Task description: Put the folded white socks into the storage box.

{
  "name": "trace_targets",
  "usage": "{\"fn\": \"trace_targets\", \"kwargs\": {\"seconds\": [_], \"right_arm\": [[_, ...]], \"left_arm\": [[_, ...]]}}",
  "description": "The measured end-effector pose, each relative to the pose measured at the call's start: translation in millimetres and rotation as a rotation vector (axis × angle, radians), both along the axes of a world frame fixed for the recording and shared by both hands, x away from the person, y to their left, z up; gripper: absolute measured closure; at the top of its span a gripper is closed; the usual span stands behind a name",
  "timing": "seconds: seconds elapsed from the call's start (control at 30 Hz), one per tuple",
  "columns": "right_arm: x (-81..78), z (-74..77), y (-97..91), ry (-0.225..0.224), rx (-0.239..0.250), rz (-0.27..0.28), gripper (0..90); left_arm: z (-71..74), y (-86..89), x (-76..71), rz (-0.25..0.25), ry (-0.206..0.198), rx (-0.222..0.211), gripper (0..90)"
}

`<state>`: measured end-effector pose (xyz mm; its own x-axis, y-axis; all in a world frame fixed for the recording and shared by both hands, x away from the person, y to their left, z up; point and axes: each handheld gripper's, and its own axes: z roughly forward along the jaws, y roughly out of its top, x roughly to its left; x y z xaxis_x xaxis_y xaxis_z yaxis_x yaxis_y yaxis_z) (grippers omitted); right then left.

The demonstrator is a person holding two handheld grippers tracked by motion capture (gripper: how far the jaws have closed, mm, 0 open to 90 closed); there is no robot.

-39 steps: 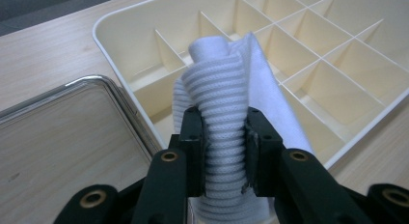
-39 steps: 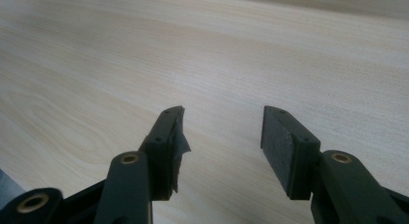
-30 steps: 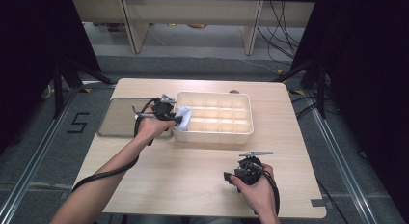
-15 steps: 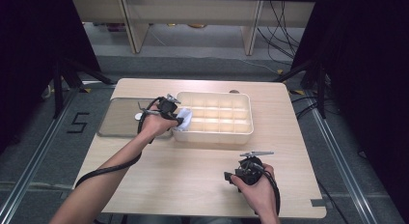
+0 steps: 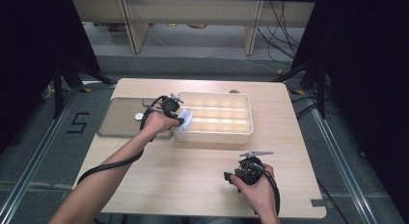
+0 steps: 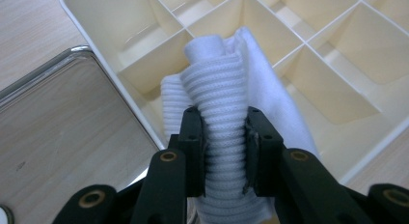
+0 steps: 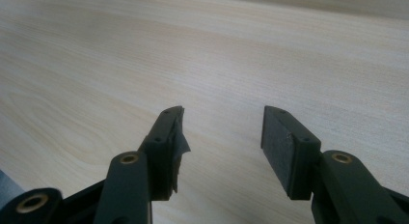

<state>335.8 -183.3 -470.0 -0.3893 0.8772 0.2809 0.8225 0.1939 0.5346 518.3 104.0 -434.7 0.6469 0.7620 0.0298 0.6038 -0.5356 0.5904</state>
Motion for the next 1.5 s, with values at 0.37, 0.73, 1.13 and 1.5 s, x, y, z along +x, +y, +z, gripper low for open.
{"fn": "trace_targets", "kwargs": {"seconds": [0.37,0.73,1.13,1.5], "right_arm": [[-0.3,1.3,-0.3,0.004,-0.005,-0.017,50.5],[-0.4,1.7,-0.1,0.006,-0.005,-0.017,50.5],[-0.5,3.1,-1.8,-0.009,-0.005,-0.016,50.6],[0.1,2.7,0.0,0.005,0.010,-0.015,50.5]], "left_arm": [[2.6,-9.8,3.1,0.008,0.045,0.079,71.8],[1.5,-13.4,4.9,0.024,0.083,0.103,71.9],[-1.1,-16.6,7.1,0.044,0.149,0.130,72.2],[-2.7,-21.0,10.4,0.050,0.194,0.184,72.2]]}}
